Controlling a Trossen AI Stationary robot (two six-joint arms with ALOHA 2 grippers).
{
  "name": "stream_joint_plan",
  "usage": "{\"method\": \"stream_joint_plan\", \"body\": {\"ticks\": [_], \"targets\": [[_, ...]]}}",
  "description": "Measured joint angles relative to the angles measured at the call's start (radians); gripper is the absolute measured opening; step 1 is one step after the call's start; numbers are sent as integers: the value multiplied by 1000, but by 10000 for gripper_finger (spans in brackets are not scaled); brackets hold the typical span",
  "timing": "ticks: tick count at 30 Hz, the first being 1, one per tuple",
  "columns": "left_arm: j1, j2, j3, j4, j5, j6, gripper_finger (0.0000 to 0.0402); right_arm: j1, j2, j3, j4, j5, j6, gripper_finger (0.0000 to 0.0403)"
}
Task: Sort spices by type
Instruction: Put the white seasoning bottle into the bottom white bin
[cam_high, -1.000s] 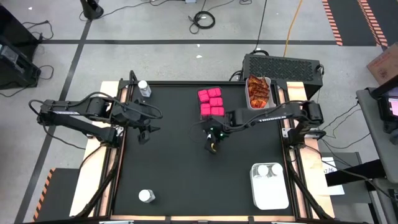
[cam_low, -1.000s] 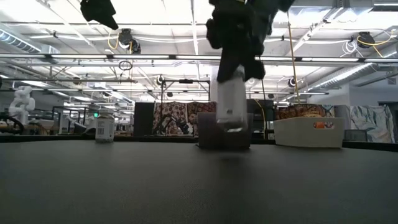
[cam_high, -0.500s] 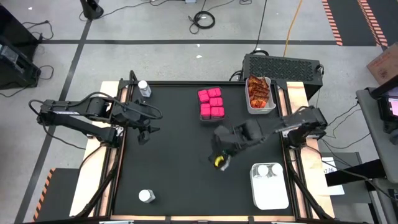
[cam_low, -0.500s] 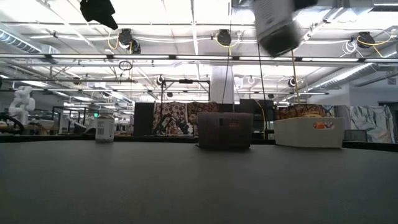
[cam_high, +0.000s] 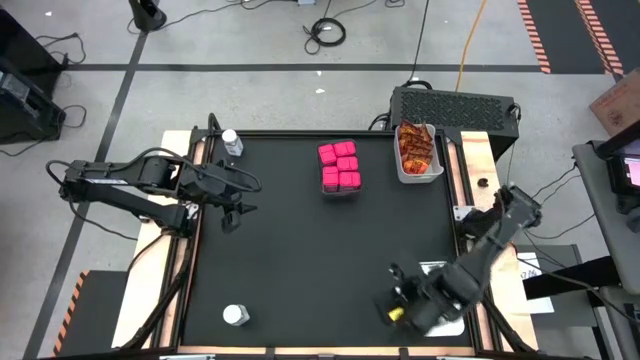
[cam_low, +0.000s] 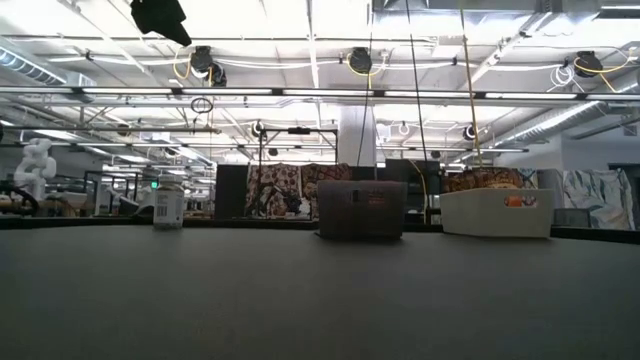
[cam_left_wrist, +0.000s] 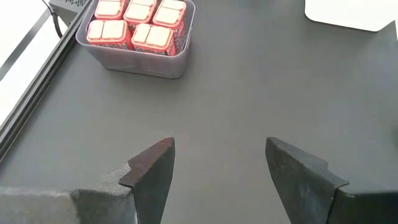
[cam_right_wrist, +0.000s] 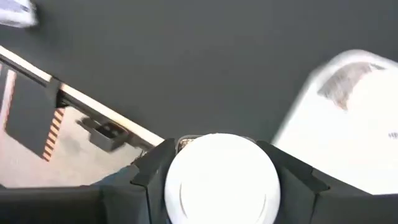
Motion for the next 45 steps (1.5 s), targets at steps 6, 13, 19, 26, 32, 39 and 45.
{"method": "stream_joint_plan", "body": {"ticks": [6,13,19,26,32,39,45], "targets": [[0,0,0,2,0,0,253,112,5,0,-100,-1,207,194],[0,0,0,3,0,-3,253,146,5,0,-130,-35,230,194],[0,0,0,3,0,-9,253,145,5,0,-133,-34,228,194],[0,0,0,35,0,-9,253,150,5,0,-162,-34,226,194],[0,0,0,35,0,-9,253,141,5,0,-144,11,209,194],[0,4,0,60,0,-9,253,74,5,0,-54,217,88,194],[0,19,0,82,0,-9,253,-62,8,-41,-92,265,-13,194]]}}
